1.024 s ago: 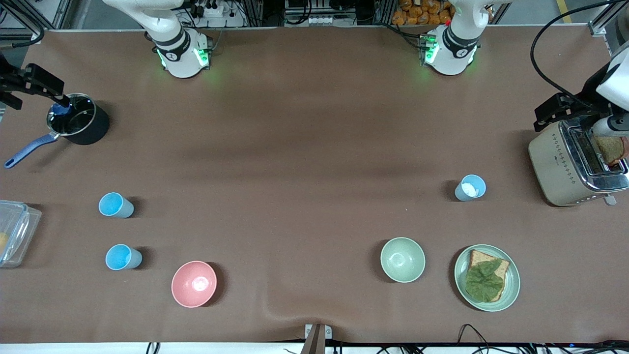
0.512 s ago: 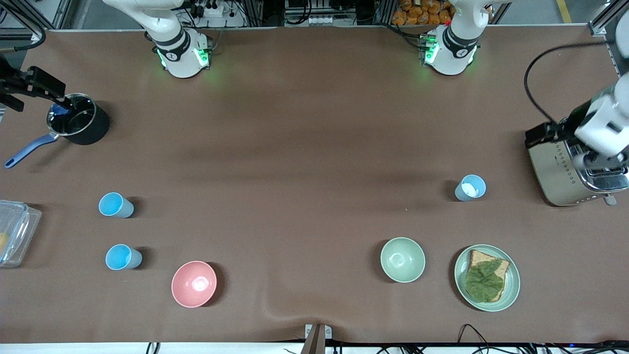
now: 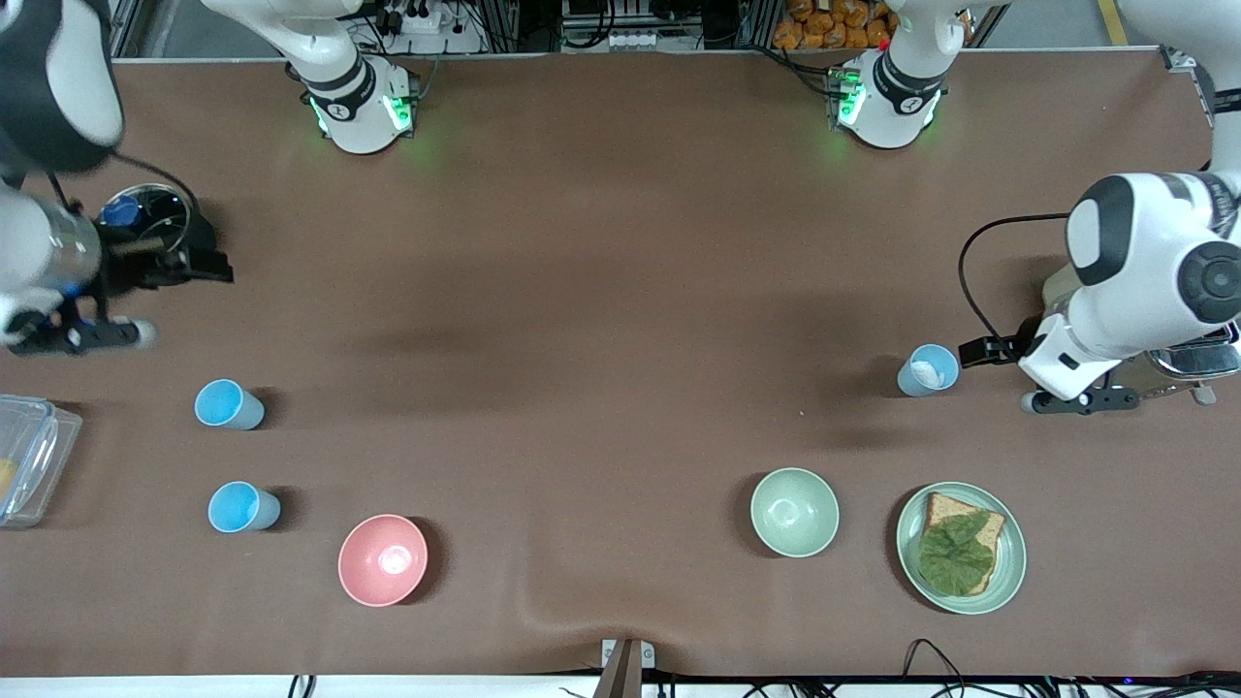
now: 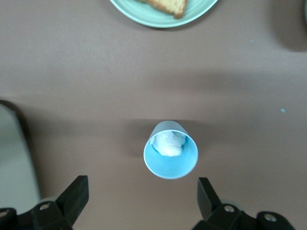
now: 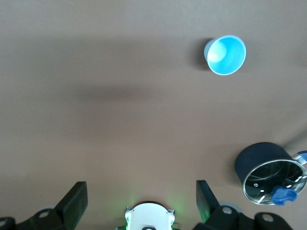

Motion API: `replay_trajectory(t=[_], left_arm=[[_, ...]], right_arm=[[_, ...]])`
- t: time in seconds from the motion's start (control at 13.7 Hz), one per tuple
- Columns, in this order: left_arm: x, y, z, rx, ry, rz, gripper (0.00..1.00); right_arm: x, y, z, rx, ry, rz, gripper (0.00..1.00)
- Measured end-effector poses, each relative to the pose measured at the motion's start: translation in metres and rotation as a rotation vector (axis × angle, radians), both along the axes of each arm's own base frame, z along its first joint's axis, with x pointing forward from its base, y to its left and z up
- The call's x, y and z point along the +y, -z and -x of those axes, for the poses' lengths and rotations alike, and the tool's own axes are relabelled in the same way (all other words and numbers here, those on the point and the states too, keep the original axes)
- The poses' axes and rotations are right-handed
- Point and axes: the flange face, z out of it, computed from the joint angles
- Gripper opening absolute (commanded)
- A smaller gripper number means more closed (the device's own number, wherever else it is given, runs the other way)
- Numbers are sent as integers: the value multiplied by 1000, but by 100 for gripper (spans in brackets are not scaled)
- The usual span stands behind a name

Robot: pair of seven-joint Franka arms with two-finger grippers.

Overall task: Stack blue cups with both arms
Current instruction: 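Grasp the toaster-side cup with the left gripper while the right gripper grasps another, then carry the blue cup with the left gripper to the table middle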

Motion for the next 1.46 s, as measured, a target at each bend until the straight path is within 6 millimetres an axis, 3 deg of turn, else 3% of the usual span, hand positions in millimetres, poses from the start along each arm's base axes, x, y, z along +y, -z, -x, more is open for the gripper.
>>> replay_trajectory(t=[0.37,0.51,0.73,0.8,1.1,1.32,1.39,1.46], left_arm=[[5,73,32,-47,-9,11,100],[6,91,34,-44,-11,16,74],[6,106,35,-27,-13,21,13],[6,108,35,-24,-13,21,0],[6,111,35,-23,-13,22,0],[-3,97,27,-57,2,26,0],[-14,87,22,-79,20,32,0],[-32,74,17,-105,47,41,0]], right_arm=[[-49,78,-37,-8,53,15,100],[-59,128,-54,-16,65,13,100],[-74,213,-70,-4,66,2,100],[-77,230,-72,-5,51,-6,100],[-89,248,-72,-2,16,-26,100],[-95,257,-72,-3,13,-31,100],[-99,263,-73,-11,6,-35,93],[-103,270,-73,-17,-8,-42,43]])
